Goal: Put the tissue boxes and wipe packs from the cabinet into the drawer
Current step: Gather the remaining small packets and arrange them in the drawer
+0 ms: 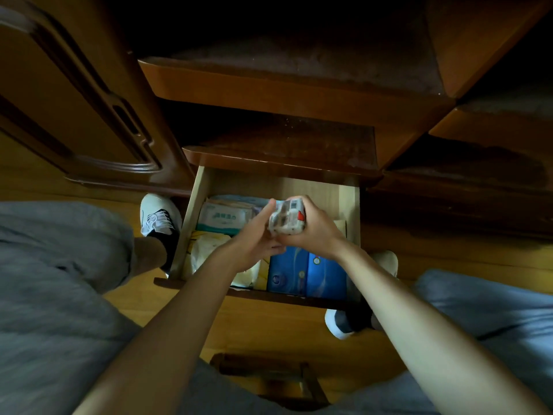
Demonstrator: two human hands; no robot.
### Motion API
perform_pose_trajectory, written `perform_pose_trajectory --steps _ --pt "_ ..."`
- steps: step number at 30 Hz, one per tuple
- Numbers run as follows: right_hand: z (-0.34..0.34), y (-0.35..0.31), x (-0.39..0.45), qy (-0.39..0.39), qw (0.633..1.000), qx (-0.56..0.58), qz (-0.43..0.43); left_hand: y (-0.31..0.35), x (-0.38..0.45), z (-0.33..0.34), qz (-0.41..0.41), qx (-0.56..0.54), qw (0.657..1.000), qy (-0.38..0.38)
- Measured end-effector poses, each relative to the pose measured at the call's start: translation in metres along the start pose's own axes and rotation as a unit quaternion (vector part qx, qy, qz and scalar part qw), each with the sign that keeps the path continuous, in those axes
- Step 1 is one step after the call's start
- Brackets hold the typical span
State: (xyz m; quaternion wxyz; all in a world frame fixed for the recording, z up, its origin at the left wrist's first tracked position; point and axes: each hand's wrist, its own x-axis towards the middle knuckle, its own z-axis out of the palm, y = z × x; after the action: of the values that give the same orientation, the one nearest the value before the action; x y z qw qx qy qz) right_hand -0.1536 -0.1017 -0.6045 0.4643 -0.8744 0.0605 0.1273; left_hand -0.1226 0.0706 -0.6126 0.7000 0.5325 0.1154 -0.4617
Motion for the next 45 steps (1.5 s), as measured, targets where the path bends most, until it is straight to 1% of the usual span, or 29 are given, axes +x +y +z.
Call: perform_pose_trajectory --steps 1,2,3,4,5,7,10,11,12,13,14,18,19,22,26,27,30,31,33,35,36,38,40,43,45 --pt "-0.003 0.004 0.004 0.009 1.000 -0.024 0.005 0.002 0.002 0.001 0.015 0.016 0.998 0.066" --pt "-0.007 0.009 0.009 0.022 0.998 -0.059 0.012 0.002 0.005 -0.001 0.040 0.031 0.987 0.155" --pt "-0.011 0.015 0.014 0.032 0.994 -0.101 0.024 0.002 0.008 -0.005 0.073 0.059 0.967 0.235" --pt "-0.017 0.023 0.019 0.036 0.988 -0.144 0.040 0.002 0.010 -0.012 0.109 0.115 0.944 0.290" --pt "-0.022 0.032 0.023 0.033 0.981 -0.183 0.061 0.001 0.011 -0.021 0.132 0.195 0.920 0.314" --pt "-0.029 0.049 0.029 0.008 0.962 -0.255 0.094 -0.005 0.010 -0.036 0.138 0.358 0.868 0.316" --pt "-0.023 0.061 0.042 -0.024 0.940 -0.324 0.102 -0.024 0.010 -0.052 0.130 0.561 0.767 0.283" --pt "-0.019 0.061 0.047 -0.029 0.934 -0.340 0.109 -0.031 0.009 -0.055 0.121 0.610 0.736 0.267" --pt "-0.015 0.060 0.052 -0.036 0.926 -0.356 0.118 -0.037 0.008 -0.057 0.107 0.644 0.714 0.253" --pt "-0.012 0.060 0.058 -0.049 0.919 -0.370 0.124 -0.042 0.007 -0.058 0.092 0.668 0.698 0.242" --pt "-0.008 0.060 0.064 -0.065 0.913 -0.382 0.126 -0.047 0.007 -0.061 0.081 0.680 0.689 0.235" --pt "0.003 0.066 0.080 -0.110 0.885 -0.437 0.120 -0.058 0.005 -0.065 0.099 0.694 0.673 0.235" --pt "0.005 0.069 0.082 -0.125 0.877 -0.447 0.127 -0.059 0.005 -0.066 0.104 0.693 0.673 0.238" --pt "0.009 0.076 0.087 -0.181 0.855 -0.463 0.147 -0.060 0.008 -0.067 0.104 0.677 0.687 0.243" --pt "0.002 0.069 0.094 -0.266 0.825 -0.466 0.180 -0.062 0.012 -0.069 0.104 0.678 0.683 0.250" --pt "-0.001 0.067 0.095 -0.285 0.820 -0.456 0.197 -0.062 0.012 -0.069 0.103 0.677 0.683 0.252" --pt "-0.005 0.063 0.094 -0.322 0.831 -0.369 0.264 -0.061 0.013 -0.069 0.093 0.677 0.686 0.249" --pt "-0.004 0.065 0.092 -0.317 0.835 -0.361 0.267 -0.060 0.013 -0.069 0.088 0.677 0.687 0.247" --pt "0.000 0.067 0.086 -0.273 0.853 -0.366 0.253 -0.059 0.013 -0.069 0.085 0.675 0.691 0.245" --pt "0.005 0.073 0.079 -0.200 0.880 -0.379 0.206 -0.058 0.010 -0.069 0.084 0.672 0.697 0.236" --pt "0.007 0.077 0.075 -0.168 0.886 -0.395 0.173 -0.057 0.008 -0.069 0.082 0.673 0.698 0.231" --pt "0.009 0.086 0.070 -0.138 0.884 -0.428 0.129 -0.053 0.004 -0.069 0.081 0.674 0.700 0.222" --pt "0.010 0.093 0.067 -0.128 0.875 -0.453 0.116 -0.046 -0.001 -0.069 0.093 0.679 0.695 0.219" --pt "0.010 0.098 0.067 -0.140 0.853 -0.488 0.120 -0.030 -0.010 -0.069 0.164 0.683 0.667 0.248" --pt "0.011 0.101 0.068 -0.147 0.844 -0.498 0.133 -0.016 -0.018 -0.072 0.189 0.662 0.669 0.279"
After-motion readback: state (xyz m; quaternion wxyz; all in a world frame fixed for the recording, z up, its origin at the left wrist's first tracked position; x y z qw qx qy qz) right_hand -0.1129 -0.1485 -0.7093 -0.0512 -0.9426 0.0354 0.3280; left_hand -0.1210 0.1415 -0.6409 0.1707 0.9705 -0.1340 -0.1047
